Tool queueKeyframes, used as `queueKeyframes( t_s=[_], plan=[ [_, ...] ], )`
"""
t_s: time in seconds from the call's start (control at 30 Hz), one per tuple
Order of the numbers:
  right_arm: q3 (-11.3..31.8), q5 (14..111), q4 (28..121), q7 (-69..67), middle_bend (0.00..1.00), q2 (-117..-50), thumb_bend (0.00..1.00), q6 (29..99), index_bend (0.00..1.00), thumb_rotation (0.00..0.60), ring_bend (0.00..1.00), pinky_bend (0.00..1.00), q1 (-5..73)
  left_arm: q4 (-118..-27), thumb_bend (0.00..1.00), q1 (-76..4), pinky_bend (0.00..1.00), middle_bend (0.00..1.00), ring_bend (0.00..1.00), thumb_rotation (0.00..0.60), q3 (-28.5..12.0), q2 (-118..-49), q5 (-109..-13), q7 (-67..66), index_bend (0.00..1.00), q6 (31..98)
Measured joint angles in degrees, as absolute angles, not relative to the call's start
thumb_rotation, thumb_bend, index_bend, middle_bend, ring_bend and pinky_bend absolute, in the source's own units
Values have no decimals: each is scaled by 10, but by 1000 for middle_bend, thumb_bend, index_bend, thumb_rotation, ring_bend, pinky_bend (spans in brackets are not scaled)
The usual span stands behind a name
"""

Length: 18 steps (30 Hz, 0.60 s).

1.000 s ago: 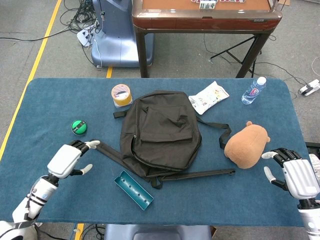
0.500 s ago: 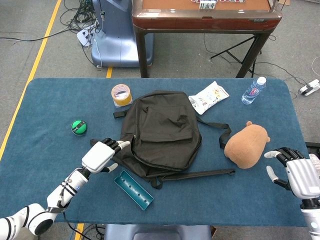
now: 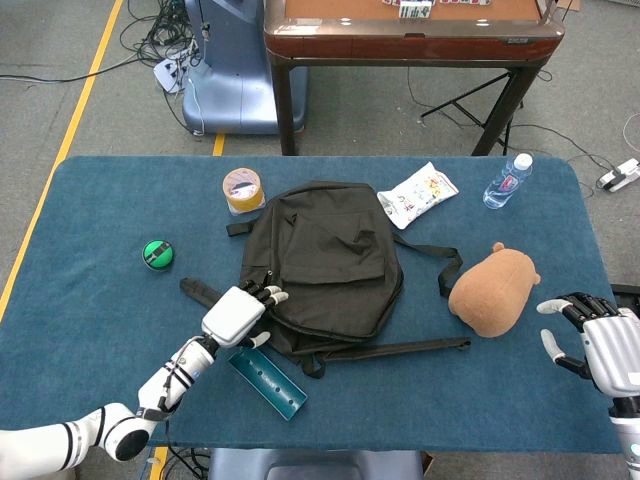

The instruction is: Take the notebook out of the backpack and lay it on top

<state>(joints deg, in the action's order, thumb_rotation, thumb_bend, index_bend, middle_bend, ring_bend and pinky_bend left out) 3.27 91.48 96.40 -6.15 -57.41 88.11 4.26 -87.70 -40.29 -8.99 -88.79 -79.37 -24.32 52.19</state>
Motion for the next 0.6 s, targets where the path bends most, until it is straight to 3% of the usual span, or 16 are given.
queueKeyframes(
  t_s=[0.37, 0.6],
  plan=[
    [33, 907, 947, -85, 410, -571, 365, 883, 403, 600, 295, 332, 39, -850, 326, -432, 228, 224, 250, 519, -102, -951, -745, -285, 370, 530],
    [34, 905, 939, -95, 409, -569, 364, 883, 403, 600, 295, 332, 39, -846, 453, -441, 227, 317, 270, 504, -115, -971, -722, -280, 435, 541]
  ],
)
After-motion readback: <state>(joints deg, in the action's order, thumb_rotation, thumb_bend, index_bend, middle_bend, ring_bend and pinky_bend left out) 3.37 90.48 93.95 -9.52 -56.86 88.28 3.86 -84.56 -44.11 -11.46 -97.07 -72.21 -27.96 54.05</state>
